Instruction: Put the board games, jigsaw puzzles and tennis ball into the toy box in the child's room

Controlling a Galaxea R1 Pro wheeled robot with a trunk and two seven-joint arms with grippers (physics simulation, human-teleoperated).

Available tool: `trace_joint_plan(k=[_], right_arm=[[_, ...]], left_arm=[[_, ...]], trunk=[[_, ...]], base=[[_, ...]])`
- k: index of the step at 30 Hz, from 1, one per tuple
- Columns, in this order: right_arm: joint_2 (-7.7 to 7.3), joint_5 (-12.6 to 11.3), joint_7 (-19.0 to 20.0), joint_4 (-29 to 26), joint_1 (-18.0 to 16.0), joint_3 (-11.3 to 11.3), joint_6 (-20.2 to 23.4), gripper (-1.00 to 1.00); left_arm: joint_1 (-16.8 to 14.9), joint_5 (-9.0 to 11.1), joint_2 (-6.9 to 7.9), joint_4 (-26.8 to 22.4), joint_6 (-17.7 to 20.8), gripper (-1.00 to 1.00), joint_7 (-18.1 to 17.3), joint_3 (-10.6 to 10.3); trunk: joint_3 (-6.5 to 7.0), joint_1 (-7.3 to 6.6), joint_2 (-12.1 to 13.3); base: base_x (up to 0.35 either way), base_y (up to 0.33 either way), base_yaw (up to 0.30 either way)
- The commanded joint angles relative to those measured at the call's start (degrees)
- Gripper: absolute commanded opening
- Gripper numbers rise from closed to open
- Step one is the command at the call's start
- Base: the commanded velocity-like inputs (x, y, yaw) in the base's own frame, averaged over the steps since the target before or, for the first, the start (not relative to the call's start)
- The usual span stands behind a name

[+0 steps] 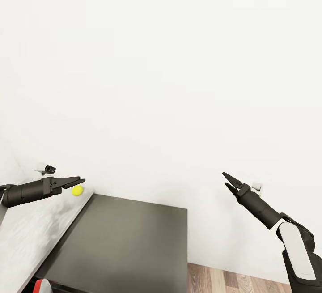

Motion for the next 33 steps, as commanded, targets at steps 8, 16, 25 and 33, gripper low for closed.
trace_joint_plan(k=[8, 16, 25, 33], right_arm=[[0.01, -0.1, -0.1, 0.0, -0.1, -0.1, 0.4, 1.00], [0.04, 0.6, -0.1, 0.0, -0.1, -0.1, 0.3, 1.00], [0.10, 2.1, -0.1, 0.0, -0.1, -0.1, 0.4, 1.00], [0.10, 2.2, -0.1, 0.0, -0.1, -0.1, 0.3, 1.00]], left_arm=[[0.0, -0.1, 0.02, 0.0, 0.6, 1.00, -0.2, 0.0], [0.0, -0.1, 0.02, 0.0, 0.6, 1.00, -0.2, 0.0], [0.0, -0.1, 0.02, 0.0, 0.6, 1.00, -0.2, 0.0], [0.0, -0.1, 0.02, 0.0, 0.6, 1.00, -0.2, 0.0]], trunk=[[-0.13, 0.04, -0.1], [-0.13, 0.04, -0.1], [-0.13, 0.04, -0.1], [-0.13, 0.04, -0.1]], base=[[0.003, -0.004, -0.002], [0.000, 0.006, 0.000], [0.000, 0.101, 0.000], [0.000, 0.007, 0.000]])
